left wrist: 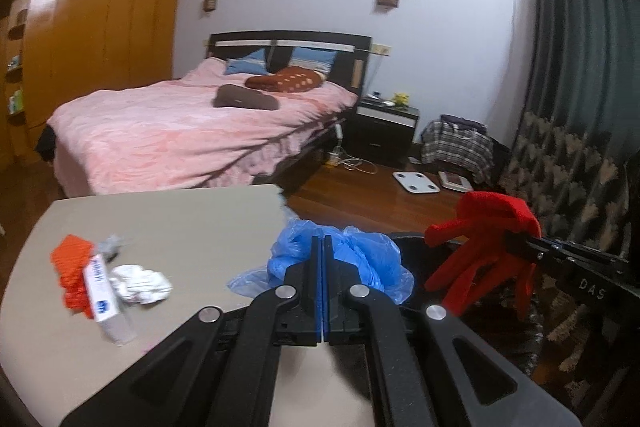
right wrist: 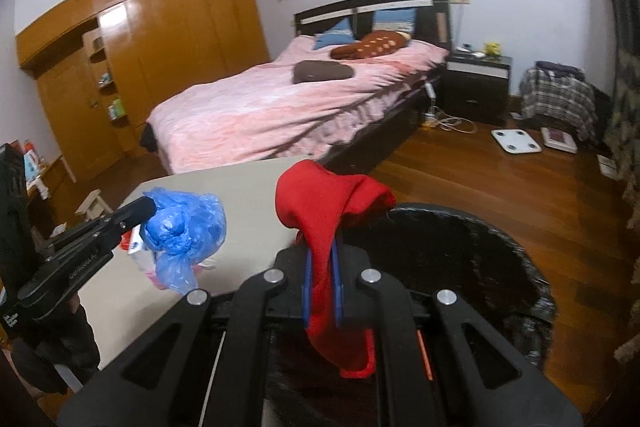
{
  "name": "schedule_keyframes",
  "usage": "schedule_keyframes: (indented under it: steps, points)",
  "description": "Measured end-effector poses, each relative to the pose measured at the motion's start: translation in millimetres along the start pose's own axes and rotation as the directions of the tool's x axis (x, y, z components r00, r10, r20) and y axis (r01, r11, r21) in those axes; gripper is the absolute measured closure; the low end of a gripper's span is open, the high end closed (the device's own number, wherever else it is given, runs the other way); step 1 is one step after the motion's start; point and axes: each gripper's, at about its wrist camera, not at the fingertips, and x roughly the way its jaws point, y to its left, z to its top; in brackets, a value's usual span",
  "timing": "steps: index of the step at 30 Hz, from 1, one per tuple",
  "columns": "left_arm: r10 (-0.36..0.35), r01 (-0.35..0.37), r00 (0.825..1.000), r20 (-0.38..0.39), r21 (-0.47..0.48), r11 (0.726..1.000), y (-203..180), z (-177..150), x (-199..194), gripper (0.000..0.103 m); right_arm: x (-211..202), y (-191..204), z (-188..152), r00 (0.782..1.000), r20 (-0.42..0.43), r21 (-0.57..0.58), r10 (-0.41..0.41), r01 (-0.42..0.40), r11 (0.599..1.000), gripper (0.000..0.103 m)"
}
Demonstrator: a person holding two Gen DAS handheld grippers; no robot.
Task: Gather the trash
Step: 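Carry both items over the bin and open both tools to drop them, then move both tools back to the table toward the pink face mask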
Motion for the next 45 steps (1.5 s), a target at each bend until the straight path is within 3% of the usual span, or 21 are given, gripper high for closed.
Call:
schedule_keyframes:
  steps: [15,21,24,26,29,30,31,32,34,45]
  points:
    - [-0.138,0.140,0.990,-0.042,0.060,0.988,-77.2,6.5,54.7,0.103,-4.0,-81.4,-24.0,0.989,-0.040,0.072,-0.139,0.142,0.987,0.095]
    - [-0.185,0.193,0.978,-0.094,0.079,0.978,-93.3,3.4,74.2,0.100,0.5,-99.0,-34.3,0.983,-0.069,0.100,-0.173,0.179,0.979,0.088]
    - [-0.195,0.205,0.973,-0.122,0.078,0.976,-96.7,-0.9,78.8,0.059,1.8,-102.8,-36.2,0.980,-0.076,0.108,-0.184,0.192,0.975,0.074]
    - [-0.196,0.206,0.973,-0.123,0.078,0.975,-94.4,-3.9,78.0,0.058,0.7,-104.9,-38.2,0.978,-0.074,0.110,-0.193,0.200,0.974,0.067]
    - [-0.180,0.190,0.976,-0.125,0.076,0.979,-88.4,-6.5,76.3,0.052,-1.4,-104.0,-39.3,0.976,-0.065,0.107,-0.207,0.213,0.971,0.048]
    - [-0.175,0.184,0.977,-0.124,0.072,0.980,-85.4,-6.5,75.3,0.047,-2.8,-101.9,-40.0,0.976,-0.063,0.108,-0.209,0.215,0.971,0.037]
    - [-0.165,0.174,0.979,-0.121,0.069,0.982,-81.2,-7.5,72.8,0.039,-4.0,-100.8,-40.4,0.975,-0.058,0.110,-0.216,0.221,0.969,0.019]
    - [-0.143,0.152,0.983,-0.113,0.069,0.986,-76.8,-8.7,69.2,0.034,-5.0,-100.1,-40.7,0.973,-0.054,0.112,-0.224,0.229,0.967,0.012]
    - [-0.103,0.110,0.990,-0.100,0.066,0.992,-67.8,-9.7,63.6,0.018,-7.8,-95.4,-41.7,0.972,-0.043,0.121,-0.231,0.235,0.964,0.009]
    - [0.063,-0.063,0.996,-0.071,-0.004,0.998,11.5,-24.1,15.9,0.011,4.4,-43.9,-33.7,0.988,-0.024,0.083,-0.154,0.156,0.984,0.007]
